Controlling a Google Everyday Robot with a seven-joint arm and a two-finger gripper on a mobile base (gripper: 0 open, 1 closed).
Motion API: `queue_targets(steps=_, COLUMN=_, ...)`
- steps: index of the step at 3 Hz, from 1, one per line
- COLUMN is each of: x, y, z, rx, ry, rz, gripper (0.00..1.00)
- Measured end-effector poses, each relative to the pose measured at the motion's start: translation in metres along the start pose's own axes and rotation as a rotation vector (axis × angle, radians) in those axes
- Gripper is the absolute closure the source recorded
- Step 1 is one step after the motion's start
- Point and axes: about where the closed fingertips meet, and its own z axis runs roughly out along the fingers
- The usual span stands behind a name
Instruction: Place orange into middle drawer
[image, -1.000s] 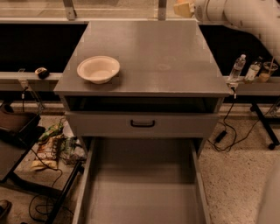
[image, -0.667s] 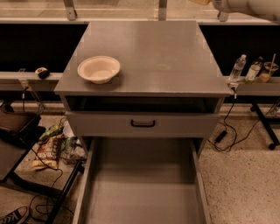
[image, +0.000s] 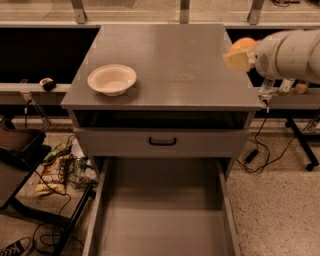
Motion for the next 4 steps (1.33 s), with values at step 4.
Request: queue_targets(steps=4, x=0.119, y=0.055, z=-0.04, rx=-0.139, ry=0.127, rz=0.071, gripper=1.0)
